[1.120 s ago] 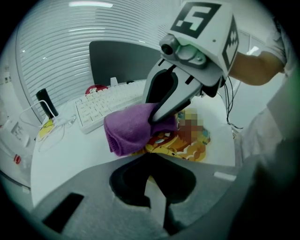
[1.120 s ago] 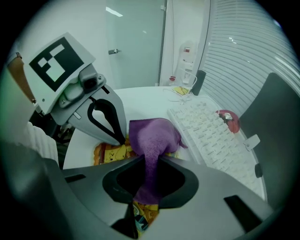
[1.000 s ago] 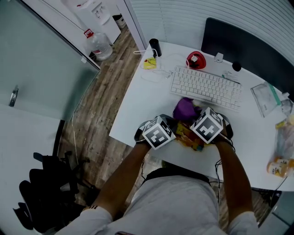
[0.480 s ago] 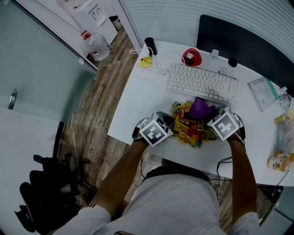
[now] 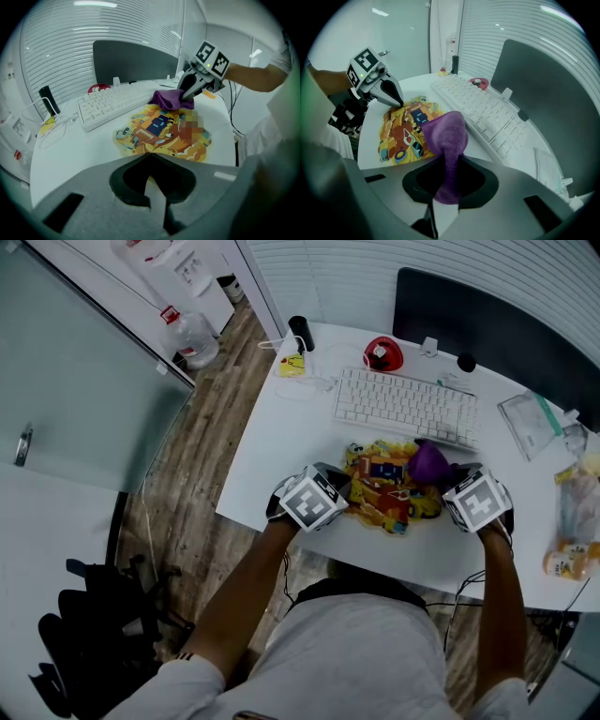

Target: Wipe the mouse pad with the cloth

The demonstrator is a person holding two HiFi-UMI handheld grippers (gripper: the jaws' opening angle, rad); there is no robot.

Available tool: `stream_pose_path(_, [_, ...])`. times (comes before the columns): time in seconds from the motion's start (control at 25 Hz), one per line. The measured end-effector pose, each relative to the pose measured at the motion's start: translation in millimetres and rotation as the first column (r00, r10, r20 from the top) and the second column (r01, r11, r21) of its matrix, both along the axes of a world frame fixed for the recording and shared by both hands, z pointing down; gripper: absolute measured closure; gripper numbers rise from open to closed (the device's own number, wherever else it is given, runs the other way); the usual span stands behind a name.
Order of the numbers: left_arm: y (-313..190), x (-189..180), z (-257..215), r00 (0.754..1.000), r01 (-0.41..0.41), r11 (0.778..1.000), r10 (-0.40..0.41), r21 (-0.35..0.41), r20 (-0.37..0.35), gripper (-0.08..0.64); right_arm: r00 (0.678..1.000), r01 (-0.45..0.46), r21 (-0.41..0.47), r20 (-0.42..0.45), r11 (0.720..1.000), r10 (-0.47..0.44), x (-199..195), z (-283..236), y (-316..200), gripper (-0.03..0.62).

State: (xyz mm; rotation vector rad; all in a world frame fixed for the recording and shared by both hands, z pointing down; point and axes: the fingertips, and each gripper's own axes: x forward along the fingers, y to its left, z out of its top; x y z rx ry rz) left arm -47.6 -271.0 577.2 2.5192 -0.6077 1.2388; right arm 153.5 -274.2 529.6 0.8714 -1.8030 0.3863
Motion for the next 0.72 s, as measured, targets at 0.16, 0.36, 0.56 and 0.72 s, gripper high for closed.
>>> stream_pose_path(0.16, [1.7, 1.1, -3.7, 1.0, -0.004, 1.0, 0.004, 0.006, 0.017, 0.543, 0.998, 0.03, 0.055, 0.057, 0.998, -0.033, -27.9, -26.3, 9.3, 0.523])
stream_pose_path(0.36, [7.2, 2.8, -11.8, 1.0, -0.013, 1.0, 0.013, -0.011, 0.027, 0.544, 0.981, 0.124, 0.089, 0.138, 0.988, -0.135, -98.7, -45.6, 19.0, 0.522])
stream_pose_path(0.56, [7.5, 3.9, -13.4, 0.999, -0.016, 1.0, 0.017, -0.012, 0.031, 0.543, 0.961, 0.244, 0.058, 0.116, 0.968, -0.25, -156.5, -31.0, 25.3, 0.523])
stream_pose_path(0.72, [8.5, 4.4, -14.1, 0.999, -0.027, 1.0, 0.027, 0.011, 0.027, 0.543, 0.958, 0.269, 0.013, 0.097, 0.963, -0.269, -177.6, -13.4, 30.6, 0.523])
